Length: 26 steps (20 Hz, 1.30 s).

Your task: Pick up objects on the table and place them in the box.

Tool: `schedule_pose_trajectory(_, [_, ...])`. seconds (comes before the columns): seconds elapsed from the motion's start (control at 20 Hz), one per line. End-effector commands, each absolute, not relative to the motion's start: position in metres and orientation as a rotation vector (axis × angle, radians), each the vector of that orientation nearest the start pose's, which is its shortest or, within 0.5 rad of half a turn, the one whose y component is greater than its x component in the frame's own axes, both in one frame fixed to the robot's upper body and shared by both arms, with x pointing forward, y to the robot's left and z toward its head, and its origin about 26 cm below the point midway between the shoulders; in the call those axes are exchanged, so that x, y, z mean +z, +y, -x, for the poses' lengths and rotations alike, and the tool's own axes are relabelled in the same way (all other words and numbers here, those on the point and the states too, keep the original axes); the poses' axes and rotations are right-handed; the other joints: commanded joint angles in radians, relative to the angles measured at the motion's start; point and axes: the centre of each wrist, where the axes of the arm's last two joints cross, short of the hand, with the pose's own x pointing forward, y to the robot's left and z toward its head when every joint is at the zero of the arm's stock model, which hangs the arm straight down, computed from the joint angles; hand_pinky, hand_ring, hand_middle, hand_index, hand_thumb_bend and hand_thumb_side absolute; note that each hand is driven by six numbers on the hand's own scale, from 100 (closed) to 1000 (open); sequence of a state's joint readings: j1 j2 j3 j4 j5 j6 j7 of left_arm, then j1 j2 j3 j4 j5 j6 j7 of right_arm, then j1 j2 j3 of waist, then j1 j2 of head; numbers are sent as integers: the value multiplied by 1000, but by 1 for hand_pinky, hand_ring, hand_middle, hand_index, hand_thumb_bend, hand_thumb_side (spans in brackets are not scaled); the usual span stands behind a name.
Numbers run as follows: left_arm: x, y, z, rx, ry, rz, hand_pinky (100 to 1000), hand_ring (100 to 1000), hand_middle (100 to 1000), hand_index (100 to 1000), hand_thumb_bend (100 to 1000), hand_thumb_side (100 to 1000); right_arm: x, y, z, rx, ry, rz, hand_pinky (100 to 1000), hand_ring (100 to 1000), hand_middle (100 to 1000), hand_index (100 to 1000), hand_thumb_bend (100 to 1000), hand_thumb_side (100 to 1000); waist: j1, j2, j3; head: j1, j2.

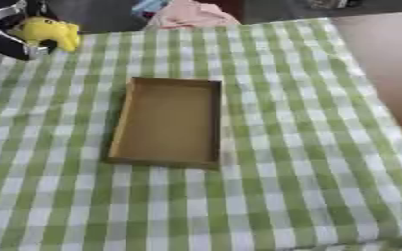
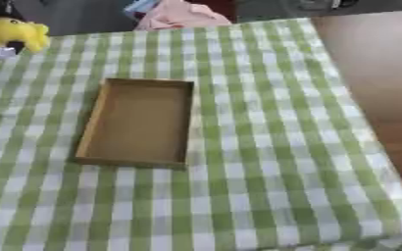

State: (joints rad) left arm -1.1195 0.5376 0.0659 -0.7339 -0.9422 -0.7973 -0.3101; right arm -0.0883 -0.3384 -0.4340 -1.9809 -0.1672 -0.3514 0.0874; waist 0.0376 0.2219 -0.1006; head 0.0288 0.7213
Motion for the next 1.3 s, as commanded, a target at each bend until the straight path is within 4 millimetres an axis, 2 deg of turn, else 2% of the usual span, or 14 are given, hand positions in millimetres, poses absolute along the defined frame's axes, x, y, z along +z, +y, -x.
schedule_pose_trajectory(0.05, [280, 314, -496, 2354, 2389, 1004, 221, 400, 461, 645, 126, 100, 187, -389, -251, 179, -2498, 460, 821, 771, 688, 913, 100, 745, -4, -13, -2, 0, 4])
schedule_pose_trajectory(0.3, [263, 258, -500, 2367, 2332, 800, 220, 400, 460, 642, 128, 100, 187, -389, -251, 174, -2500, 464, 821, 771, 688, 913, 100, 746, -5, -9, 0, 1, 4])
schedule_pose_trajectory(0.5, [247, 230, -499, 2403, 2292, 711, 224, 402, 463, 640, 144, 100, 186, -389, -251, 172, -2499, 462, 821, 770, 688, 913, 100, 747, -5, -9, -1, 5, 3])
schedule_pose_trajectory(1.0, [216, 186, -492, 2433, 2246, 587, 236, 409, 466, 639, 155, 103, 185, -387, -252, 163, -2494, 453, 822, 770, 687, 913, 100, 752, -6, -6, -6, 14, -3])
schedule_pose_trajectory(1.2, [205, 177, -488, 2465, 2222, 543, 247, 416, 473, 646, 176, 143, 185, -387, -252, 161, -2492, 452, 822, 771, 687, 913, 100, 752, -4, -6, -7, 12, -4])
schedule_pose_trajectory(1.3, [201, 177, -488, 2485, 2207, 536, 263, 427, 483, 658, 198, 190, 185, -387, -252, 159, -2491, 453, 822, 771, 687, 913, 100, 752, -3, -6, -7, 11, -6])
